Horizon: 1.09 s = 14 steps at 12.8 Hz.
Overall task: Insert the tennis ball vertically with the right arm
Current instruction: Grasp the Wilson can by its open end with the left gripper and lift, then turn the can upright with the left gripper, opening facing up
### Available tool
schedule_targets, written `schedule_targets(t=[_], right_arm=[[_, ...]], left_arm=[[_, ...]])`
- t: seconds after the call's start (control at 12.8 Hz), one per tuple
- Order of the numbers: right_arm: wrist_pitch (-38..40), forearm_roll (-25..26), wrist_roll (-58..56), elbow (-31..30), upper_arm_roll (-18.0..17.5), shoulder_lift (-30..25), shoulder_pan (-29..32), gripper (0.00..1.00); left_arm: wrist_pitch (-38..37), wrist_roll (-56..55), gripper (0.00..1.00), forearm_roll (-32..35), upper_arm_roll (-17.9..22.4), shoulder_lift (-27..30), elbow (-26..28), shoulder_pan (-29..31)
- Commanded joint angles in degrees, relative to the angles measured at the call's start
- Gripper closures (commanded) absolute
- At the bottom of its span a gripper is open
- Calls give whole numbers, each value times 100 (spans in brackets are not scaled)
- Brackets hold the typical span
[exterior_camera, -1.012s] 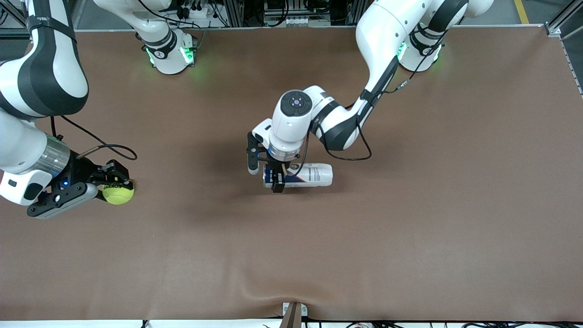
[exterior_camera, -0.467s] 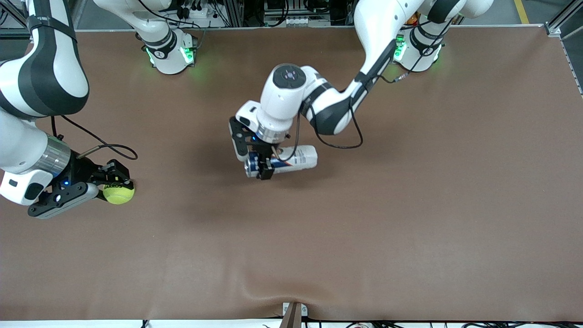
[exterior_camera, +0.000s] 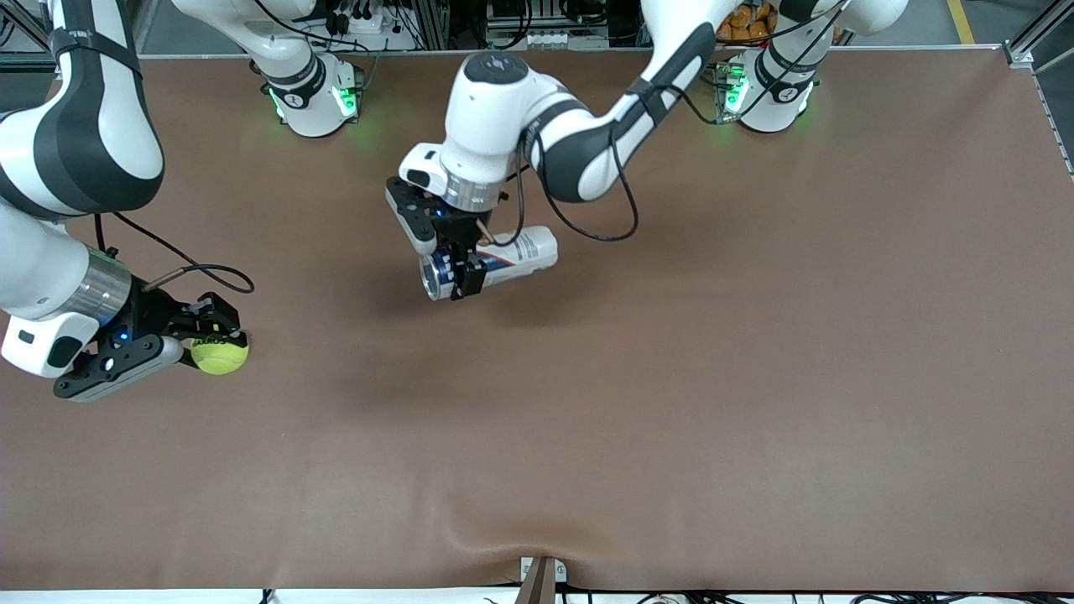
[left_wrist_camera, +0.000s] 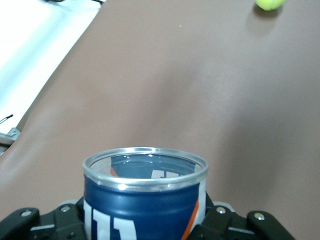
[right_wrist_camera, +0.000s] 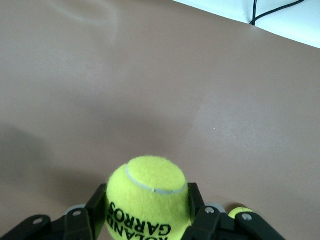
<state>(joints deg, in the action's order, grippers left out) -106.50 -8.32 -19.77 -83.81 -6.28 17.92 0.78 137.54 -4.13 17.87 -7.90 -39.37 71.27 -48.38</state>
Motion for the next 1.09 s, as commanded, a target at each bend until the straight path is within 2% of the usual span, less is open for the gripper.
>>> schedule_targets(t=[0.0, 0.23, 0.7, 1.01], right_arm=[[50, -117, -18, -144, 4, -166, 27, 96], [68, -117, -18, -144, 4, -175, 10, 96], [68, -117, -18, -135, -5, -183, -17, 97], [68, -117, -27, -135, 4, -175, -26, 97]], left_arm=[[54, -998, 26, 549, 87, 114, 106, -198], [45, -2140, 26, 1322, 87, 175, 115, -391], [19, -4944, 26, 3290, 87, 123, 159, -567], [-17, -6246, 26, 4293, 104, 26, 168, -559]])
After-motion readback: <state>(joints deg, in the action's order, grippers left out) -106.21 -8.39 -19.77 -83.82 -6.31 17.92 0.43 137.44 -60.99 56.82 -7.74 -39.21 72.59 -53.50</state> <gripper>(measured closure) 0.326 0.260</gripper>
